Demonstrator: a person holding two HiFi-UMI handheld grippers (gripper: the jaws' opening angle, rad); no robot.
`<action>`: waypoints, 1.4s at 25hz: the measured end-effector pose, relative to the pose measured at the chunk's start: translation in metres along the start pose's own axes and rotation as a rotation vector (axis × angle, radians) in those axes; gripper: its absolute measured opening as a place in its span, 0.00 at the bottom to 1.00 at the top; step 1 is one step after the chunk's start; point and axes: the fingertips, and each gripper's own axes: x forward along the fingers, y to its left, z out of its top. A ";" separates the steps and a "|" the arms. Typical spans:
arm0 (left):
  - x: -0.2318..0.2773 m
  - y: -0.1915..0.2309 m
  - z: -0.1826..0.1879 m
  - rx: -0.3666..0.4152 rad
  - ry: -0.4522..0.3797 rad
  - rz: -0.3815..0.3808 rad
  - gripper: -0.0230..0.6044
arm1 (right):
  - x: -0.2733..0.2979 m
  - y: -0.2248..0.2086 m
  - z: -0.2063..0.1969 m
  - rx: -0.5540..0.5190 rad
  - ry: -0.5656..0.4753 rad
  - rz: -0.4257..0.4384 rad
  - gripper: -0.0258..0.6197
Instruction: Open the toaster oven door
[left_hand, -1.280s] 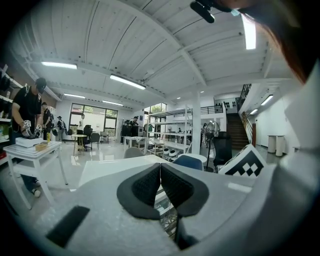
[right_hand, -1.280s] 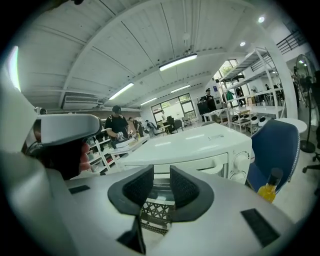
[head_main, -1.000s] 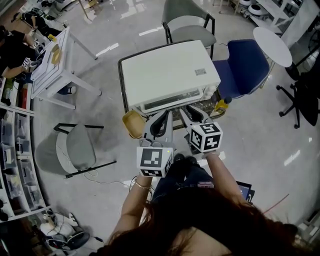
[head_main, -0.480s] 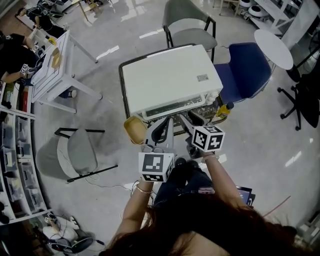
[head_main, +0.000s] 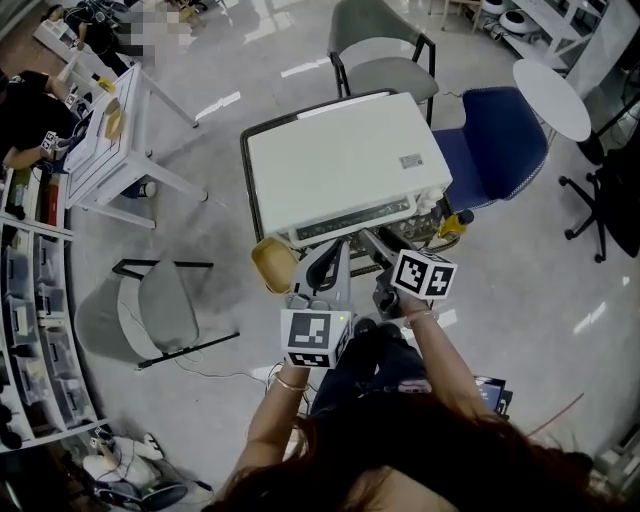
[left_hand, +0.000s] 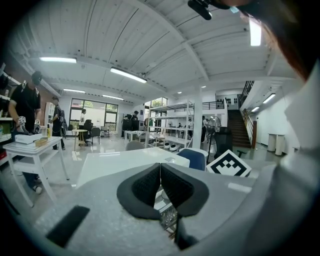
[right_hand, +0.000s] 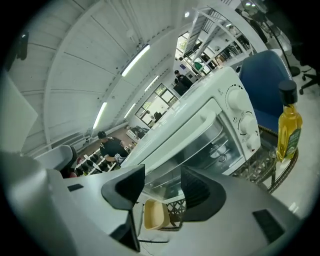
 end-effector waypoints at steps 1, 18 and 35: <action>0.001 0.000 0.000 0.000 0.001 0.000 0.06 | 0.001 -0.001 0.000 0.020 -0.004 0.004 0.35; 0.004 0.011 -0.002 0.000 0.015 0.009 0.06 | 0.024 -0.007 0.005 0.214 -0.032 0.030 0.37; -0.003 0.008 0.004 0.001 -0.004 0.028 0.06 | 0.023 -0.009 0.002 0.168 -0.004 0.009 0.37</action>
